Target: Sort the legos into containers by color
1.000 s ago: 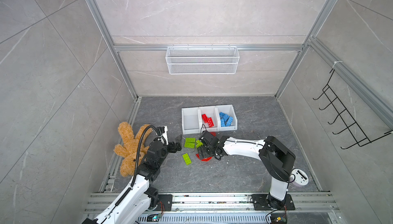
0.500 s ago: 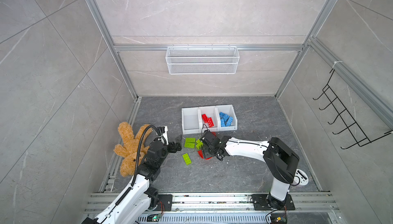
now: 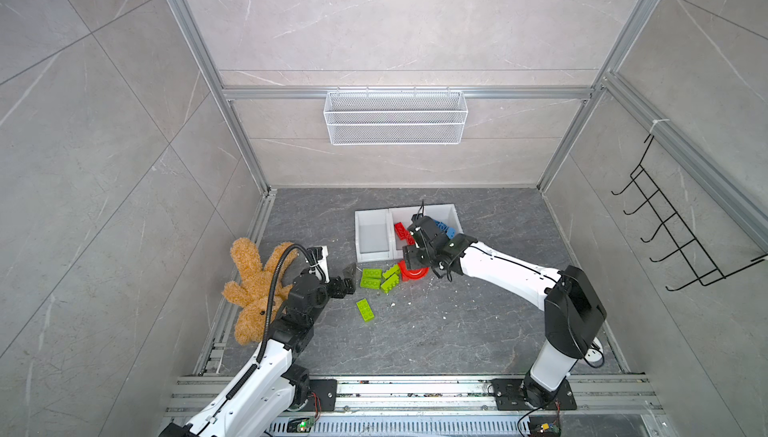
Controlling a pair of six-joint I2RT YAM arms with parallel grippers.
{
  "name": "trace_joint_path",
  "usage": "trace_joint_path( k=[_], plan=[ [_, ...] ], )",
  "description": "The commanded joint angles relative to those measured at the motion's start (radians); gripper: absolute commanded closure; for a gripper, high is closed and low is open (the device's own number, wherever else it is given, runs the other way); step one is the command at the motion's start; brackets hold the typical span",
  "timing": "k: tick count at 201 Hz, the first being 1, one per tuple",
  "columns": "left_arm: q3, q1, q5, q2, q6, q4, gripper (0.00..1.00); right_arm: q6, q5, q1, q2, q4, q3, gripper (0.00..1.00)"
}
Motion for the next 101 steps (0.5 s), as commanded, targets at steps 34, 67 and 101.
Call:
trace_joint_path(
  k=[34, 67, 101],
  plan=[
    [0.019, 0.002, -0.013, -0.01, 0.009, 0.018, 0.01, -0.084, -0.047, -0.069, 0.109, -0.026, 0.121, 0.23],
    [0.019, 0.002, 0.0, 0.002, 0.003, 0.031, 0.0, 0.028, -0.012, -0.087, -0.062, 0.024, -0.098, 0.24],
    [0.024, 0.003, 0.005, 0.029, 0.002, 0.036, 0.01, 0.016, -0.081, -0.091, -0.143, 0.056, -0.249, 0.21]
  ],
)
